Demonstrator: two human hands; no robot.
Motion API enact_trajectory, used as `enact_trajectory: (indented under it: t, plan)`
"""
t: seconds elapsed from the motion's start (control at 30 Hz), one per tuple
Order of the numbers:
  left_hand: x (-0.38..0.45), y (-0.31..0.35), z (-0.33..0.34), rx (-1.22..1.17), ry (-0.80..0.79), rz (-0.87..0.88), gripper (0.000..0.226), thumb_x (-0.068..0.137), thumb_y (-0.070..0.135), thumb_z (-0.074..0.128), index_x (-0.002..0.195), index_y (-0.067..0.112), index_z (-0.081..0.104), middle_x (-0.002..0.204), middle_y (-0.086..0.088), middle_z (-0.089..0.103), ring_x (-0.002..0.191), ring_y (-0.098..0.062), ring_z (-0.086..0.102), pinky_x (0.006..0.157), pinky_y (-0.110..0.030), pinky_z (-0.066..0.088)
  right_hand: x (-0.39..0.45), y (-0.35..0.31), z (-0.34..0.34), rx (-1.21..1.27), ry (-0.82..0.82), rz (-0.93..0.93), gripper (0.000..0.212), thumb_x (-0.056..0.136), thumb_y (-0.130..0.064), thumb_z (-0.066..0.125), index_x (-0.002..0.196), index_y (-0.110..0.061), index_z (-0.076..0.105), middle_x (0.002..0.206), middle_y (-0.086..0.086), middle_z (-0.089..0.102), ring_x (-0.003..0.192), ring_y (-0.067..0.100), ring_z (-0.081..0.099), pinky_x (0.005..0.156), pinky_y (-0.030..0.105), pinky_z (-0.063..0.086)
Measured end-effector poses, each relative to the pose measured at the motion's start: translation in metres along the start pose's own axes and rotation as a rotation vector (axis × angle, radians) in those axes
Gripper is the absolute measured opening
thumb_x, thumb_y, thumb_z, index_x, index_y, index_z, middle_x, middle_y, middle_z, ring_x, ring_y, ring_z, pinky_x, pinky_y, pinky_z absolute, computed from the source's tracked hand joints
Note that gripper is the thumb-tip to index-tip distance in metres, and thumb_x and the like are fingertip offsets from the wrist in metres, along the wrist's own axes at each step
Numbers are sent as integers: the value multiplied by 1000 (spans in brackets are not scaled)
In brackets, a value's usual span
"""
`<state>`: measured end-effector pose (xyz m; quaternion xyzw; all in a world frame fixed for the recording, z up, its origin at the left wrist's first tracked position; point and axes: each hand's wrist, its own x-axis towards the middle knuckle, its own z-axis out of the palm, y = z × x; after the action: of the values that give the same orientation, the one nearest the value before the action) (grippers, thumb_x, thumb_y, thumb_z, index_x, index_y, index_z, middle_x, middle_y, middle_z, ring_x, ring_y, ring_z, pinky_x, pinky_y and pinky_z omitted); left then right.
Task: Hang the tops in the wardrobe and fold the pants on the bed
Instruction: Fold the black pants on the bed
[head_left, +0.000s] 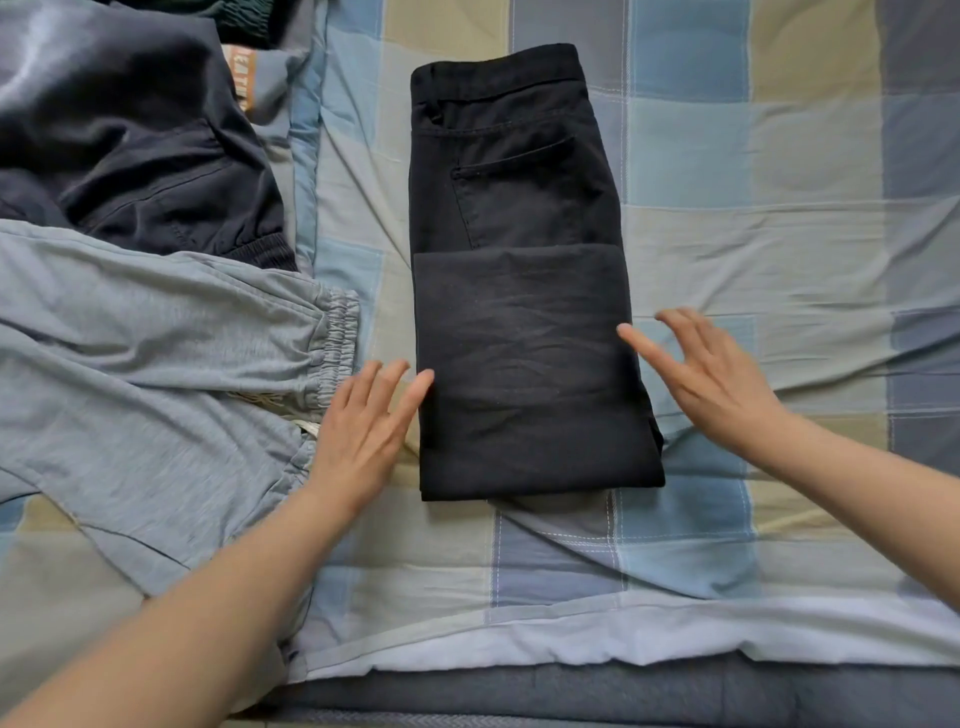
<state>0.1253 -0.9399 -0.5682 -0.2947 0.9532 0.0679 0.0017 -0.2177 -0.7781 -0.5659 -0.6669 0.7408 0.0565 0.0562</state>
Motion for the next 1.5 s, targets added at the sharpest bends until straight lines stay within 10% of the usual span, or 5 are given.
enact_trajectory:
  t: [0.4,1.1,1.23,1.33,1.5]
  plan:
    - [79,-45,24,512,28,485,59,98,1,24,148,28,40,149,-8,46,129,-42,49,111,-56,35,34,-2,18,-488,224,-117,91,76,20,37,145,-40,34,144,24,42,126,55,41,102,61,38]
    - [58,-15,-12,-237,-457,447,71,91,7,57,149,32,24,159,4,23,149,-21,14,122,-38,11,16,17,-15,-3,-177,-603,58,94,-3,39,150,-15,28,152,6,37,140,21,35,116,53,20]
    - [13,-1,-35,-913,-735,109,47,95,26,61,140,30,51,144,9,52,137,-3,41,114,-18,27,-25,13,-46,672,-780,-231,55,92,-19,59,138,-44,41,138,-24,49,122,-3,51,118,23,17]
    - [-12,-4,-34,-1359,-618,-529,53,85,49,69,124,14,62,126,-4,66,122,-19,59,103,-35,46,-34,5,-56,1148,-561,255,4,93,-36,59,95,-34,62,95,-33,64,88,-13,57,86,18,48]
    - [-8,41,-6,-1589,-277,-899,29,90,36,57,115,23,64,116,12,71,114,-6,63,92,-25,50,-15,-34,-28,1473,-476,682,65,92,-63,36,138,-20,50,133,-16,56,127,3,47,109,26,35]
